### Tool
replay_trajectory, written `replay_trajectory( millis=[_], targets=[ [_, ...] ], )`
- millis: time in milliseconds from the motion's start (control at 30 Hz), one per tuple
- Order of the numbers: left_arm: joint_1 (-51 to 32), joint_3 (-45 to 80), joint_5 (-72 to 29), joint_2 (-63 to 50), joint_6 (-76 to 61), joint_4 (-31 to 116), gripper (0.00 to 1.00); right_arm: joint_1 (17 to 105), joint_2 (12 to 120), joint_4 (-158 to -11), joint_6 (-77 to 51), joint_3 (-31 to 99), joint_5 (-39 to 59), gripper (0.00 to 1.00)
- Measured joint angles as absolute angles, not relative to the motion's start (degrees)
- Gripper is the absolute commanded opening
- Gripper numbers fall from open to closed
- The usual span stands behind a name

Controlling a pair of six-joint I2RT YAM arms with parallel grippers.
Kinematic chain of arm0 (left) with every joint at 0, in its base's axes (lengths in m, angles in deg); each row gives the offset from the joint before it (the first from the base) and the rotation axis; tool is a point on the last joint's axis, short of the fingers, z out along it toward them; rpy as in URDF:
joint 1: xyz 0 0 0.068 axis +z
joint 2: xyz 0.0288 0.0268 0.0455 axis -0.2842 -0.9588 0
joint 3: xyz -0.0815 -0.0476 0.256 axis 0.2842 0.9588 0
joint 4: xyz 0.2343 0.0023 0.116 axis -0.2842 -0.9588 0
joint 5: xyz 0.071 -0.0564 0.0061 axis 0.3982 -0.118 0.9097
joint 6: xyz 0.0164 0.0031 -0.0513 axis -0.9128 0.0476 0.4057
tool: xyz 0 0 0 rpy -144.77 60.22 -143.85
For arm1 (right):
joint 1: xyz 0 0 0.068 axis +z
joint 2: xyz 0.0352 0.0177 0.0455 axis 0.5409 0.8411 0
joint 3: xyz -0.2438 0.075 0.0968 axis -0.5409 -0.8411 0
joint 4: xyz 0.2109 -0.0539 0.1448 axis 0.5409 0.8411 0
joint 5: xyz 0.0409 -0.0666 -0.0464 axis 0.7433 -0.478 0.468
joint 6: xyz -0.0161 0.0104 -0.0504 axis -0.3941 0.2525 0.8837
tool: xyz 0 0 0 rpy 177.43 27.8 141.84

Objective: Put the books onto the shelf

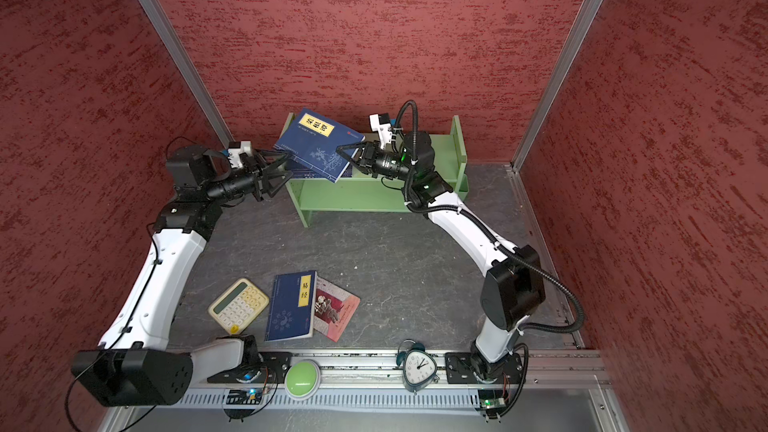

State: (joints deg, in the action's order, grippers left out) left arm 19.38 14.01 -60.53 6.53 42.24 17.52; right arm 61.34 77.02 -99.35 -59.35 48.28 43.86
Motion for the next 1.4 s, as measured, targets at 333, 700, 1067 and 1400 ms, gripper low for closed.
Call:
replay_trajectory(
  millis=[333, 700, 1067, 1400],
  targets=[
    [23.9, 14.0, -63.6, 9.0, 41.3, 14.8, 0.66, 57.4, 79.4, -88.6, -54.7, 52.3, 47.9, 0.14],
    [23.9, 14.0, -63.9, 7.1, 41.9, 15.8, 0.67, 56.7, 87.0, -84.2, -53.8, 58.2, 54.0, 0.15],
    [23.9, 14.0, -64.2, 6.2, 42.6, 16.7, 0.68, 55.9, 93.7, -80.7, -53.3, 67.4, 55.9, 0.15],
    [23.9, 13.8, -64.6, 5.6, 43.3, 17.7, 0.68, 55.3, 98.4, -76.9, -52.8, 74.5, 57.7, 0.2]
  ],
)
